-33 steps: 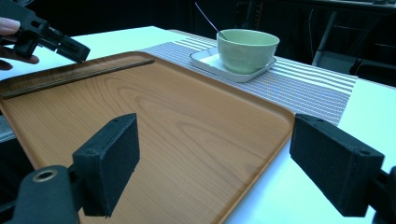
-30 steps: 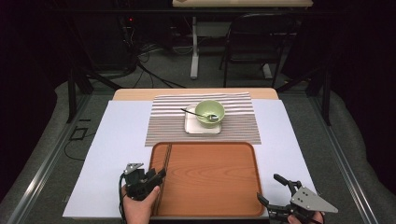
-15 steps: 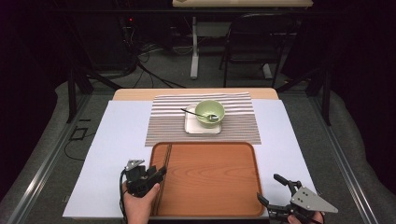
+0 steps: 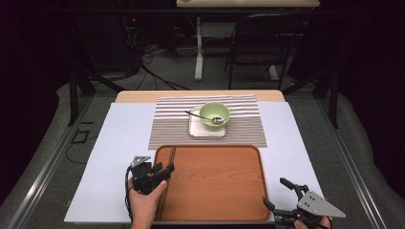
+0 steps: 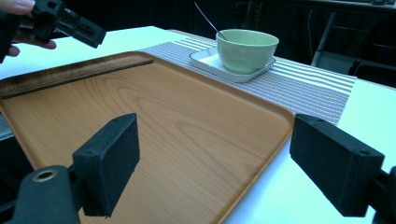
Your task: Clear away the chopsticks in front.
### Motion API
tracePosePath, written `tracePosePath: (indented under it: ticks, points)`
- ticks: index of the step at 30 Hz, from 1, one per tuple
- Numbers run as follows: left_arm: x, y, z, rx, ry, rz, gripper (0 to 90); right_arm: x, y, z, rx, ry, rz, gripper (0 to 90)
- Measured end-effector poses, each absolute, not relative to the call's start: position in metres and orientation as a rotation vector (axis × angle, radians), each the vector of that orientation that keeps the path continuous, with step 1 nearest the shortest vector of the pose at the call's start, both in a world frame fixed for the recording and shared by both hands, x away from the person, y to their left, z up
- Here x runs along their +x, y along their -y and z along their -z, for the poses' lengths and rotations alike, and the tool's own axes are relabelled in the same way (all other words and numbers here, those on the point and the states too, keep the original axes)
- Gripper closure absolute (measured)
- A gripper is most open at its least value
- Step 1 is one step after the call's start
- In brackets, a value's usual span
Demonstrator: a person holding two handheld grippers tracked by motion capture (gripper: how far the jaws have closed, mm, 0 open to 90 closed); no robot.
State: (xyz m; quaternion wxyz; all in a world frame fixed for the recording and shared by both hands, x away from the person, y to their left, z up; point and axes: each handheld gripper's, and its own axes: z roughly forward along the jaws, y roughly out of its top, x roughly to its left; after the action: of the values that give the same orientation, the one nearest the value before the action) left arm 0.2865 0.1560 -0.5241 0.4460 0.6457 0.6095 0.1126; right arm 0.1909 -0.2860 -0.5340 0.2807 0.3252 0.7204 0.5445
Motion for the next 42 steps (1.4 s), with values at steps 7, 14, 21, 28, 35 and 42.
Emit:
tracePosePath:
  ticks: [7, 14, 21, 28, 35, 42]
  points:
    - [0.302, -0.149, 0.513, 1.621, -1.476, -0.286, 45.7, 0.191, 0.286, 0.534, 0.87, -1.931, -1.46, 15.3]
    - [0.319, -0.142, 0.507, 1.647, -1.466, -0.272, 46.4, 0.192, 0.287, 0.534, 0.883, -1.927, -1.461, 15.3]
    - [0.336, -0.131, 0.5, 1.663, -1.435, -0.275, 45.5, 0.192, 0.286, 0.534, 0.89, -1.924, -1.457, 15.3]
    - [0.355, -0.119, 0.489, 1.67, -1.4, -0.314, 44.7, 0.193, 0.285, 0.534, 0.889, -1.925, -1.456, 15.4]
    - [0.371, -0.113, 0.482, 1.628, -1.385, -0.303, 44.6, 0.193, 0.286, 0.535, 0.879, -1.922, -1.464, 15.4]
    - [0.385, -0.11, 0.48, 1.626, -1.38, -0.279, 44.6, 0.194, 0.284, 0.534, 0.866, -1.933, -1.458, 15.4]
